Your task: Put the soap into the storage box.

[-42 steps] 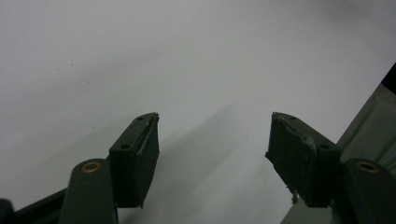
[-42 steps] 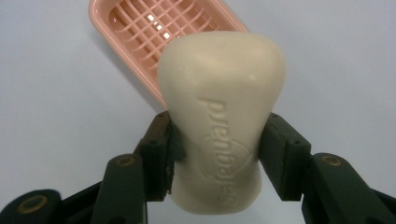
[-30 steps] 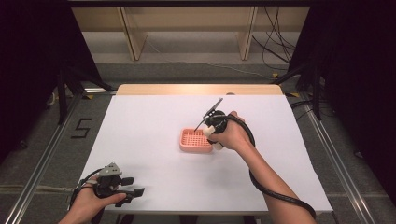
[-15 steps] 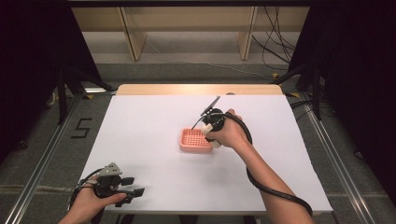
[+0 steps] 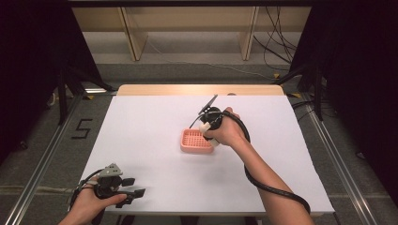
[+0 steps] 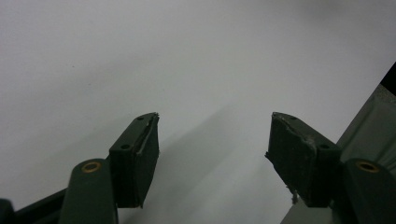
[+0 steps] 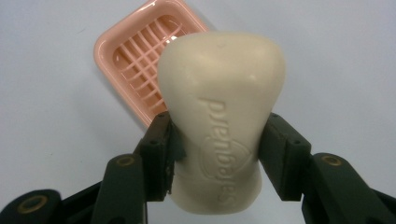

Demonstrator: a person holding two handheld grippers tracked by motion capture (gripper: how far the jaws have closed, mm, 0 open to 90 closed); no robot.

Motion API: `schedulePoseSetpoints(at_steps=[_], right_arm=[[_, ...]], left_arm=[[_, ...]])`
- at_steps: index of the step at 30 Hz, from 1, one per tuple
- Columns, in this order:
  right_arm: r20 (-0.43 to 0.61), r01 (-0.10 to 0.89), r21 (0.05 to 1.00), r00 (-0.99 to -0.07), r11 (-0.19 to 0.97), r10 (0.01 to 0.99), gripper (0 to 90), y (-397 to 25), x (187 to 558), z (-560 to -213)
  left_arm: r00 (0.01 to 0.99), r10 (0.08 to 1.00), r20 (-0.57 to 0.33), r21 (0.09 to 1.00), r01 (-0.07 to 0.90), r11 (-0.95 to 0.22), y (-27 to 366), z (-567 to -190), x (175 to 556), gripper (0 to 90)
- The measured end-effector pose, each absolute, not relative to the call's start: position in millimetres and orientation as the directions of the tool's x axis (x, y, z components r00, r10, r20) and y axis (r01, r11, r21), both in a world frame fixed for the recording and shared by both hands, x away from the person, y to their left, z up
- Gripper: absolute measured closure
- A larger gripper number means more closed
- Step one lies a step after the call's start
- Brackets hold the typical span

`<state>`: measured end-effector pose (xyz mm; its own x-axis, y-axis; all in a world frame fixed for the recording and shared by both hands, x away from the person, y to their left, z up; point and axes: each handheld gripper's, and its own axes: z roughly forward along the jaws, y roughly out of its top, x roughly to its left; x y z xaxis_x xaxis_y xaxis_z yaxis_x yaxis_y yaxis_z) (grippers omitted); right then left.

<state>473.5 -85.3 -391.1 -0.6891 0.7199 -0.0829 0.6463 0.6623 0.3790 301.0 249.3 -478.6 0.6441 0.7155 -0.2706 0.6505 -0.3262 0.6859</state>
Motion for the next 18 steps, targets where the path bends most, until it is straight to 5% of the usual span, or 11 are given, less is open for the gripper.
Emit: schedulePoseSetpoints(at_steps=[18], right_arm=[[-0.097,0.615,0.382,-0.716,0.690,0.691,50.6,-79.9,478.6,-389.0]], left_arm=[[0.649,0.712,-0.269,0.676,0.654,-0.341,250.6,-478.2,301.5,33.3]])
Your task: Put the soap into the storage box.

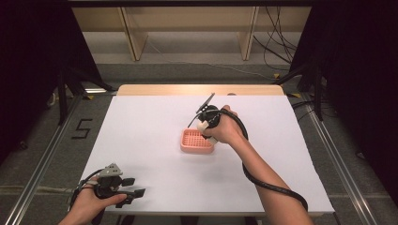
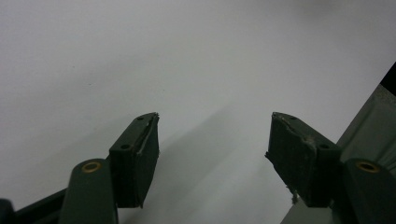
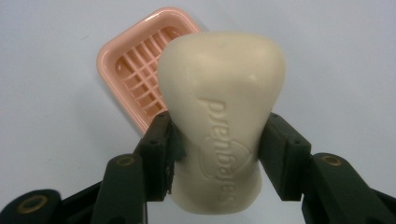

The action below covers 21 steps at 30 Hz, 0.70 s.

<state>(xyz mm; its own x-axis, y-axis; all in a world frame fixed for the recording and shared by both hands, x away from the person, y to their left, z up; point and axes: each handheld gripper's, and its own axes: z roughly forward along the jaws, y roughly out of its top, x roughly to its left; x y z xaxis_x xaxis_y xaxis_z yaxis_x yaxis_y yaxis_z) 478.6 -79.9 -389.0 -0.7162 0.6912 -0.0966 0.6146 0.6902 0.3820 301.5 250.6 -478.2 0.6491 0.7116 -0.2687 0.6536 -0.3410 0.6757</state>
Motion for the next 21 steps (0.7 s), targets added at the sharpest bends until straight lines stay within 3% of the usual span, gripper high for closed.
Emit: schedulePoseSetpoints(at_steps=[21], right_arm=[[-0.118,0.572,0.382,-0.749,0.726,0.652,50.6,-72.9,484.5,-389.9]], left_arm=[[0.643,0.714,-0.277,0.680,0.656,-0.327,249.9,-478.4,301.2,33.3]])
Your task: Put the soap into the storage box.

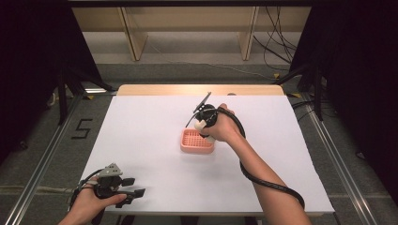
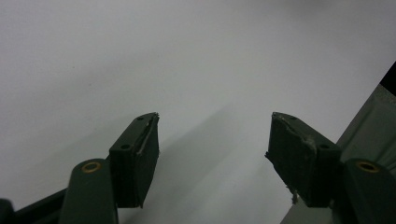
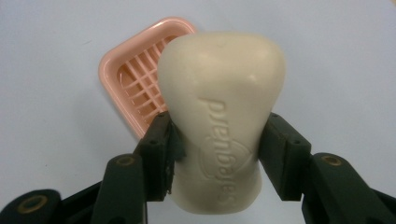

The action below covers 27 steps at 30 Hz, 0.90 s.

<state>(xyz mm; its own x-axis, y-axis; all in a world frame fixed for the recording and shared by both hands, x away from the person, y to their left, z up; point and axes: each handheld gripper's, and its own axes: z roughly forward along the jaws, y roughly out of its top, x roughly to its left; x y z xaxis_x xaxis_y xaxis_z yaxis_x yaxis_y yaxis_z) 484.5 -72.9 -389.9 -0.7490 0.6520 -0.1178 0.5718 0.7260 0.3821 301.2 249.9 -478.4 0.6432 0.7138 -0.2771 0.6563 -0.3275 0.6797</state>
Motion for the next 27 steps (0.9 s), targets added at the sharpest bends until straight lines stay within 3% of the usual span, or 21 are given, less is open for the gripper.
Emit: schedulePoseSetpoints(at_steps=[27], right_arm=[[-0.118,0.544,0.363,-0.779,0.757,0.616,50.5,-62.8,491.3,-397.7]], left_arm=[[0.641,0.716,-0.277,0.685,0.654,-0.320,249.3,-478.9,301.3,33.3]])
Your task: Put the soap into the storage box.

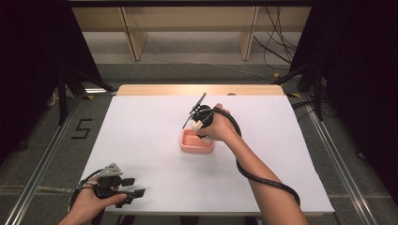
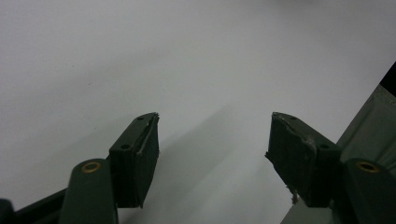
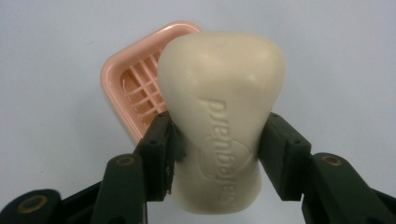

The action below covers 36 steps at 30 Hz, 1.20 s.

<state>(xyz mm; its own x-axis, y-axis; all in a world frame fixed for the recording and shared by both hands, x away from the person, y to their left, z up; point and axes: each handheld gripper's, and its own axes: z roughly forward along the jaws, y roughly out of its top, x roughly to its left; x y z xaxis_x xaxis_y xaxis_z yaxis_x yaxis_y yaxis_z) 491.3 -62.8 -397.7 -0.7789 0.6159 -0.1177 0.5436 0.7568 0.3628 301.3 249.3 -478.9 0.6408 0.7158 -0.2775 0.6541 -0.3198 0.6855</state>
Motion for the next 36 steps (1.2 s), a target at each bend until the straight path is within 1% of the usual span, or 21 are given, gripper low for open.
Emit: schedulePoseSetpoints(at_steps=[3,6,7,12,13,36], right_arm=[[-0.126,0.532,0.365,-0.785,0.764,0.607,50.6,-62,492,-398],[-0.118,0.544,0.360,-0.780,0.758,0.615,50.6,-61,492,-399],[-0.123,0.525,0.361,-0.792,0.771,0.598,50.5,-61,493,-401],[-0.111,0.541,0.352,-0.786,0.763,0.608,50.5,-60,493,-404],[-0.122,0.523,0.354,-0.796,0.775,0.593,50.6,-61,495,-406],[-0.107,0.523,0.348,-0.802,0.778,0.587,50.4,-63,498,-413]], left_arm=[[0.641,0.715,-0.277,0.685,0.654,-0.320,249,-479,301,33.3],[0.641,0.716,-0.277,0.685,0.654,-0.321,249,-479,301,33.3],[0.640,0.716,-0.278,0.686,0.654,-0.318,249,-479,301,33.3],[0.641,0.716,-0.278,0.686,0.654,-0.319,249,-479,301,33.3],[0.641,0.716,-0.278,0.686,0.654,-0.319,249,-479,301,33.3],[0.640,0.716,-0.279,0.688,0.653,-0.315,249,-479,301,33.2]])
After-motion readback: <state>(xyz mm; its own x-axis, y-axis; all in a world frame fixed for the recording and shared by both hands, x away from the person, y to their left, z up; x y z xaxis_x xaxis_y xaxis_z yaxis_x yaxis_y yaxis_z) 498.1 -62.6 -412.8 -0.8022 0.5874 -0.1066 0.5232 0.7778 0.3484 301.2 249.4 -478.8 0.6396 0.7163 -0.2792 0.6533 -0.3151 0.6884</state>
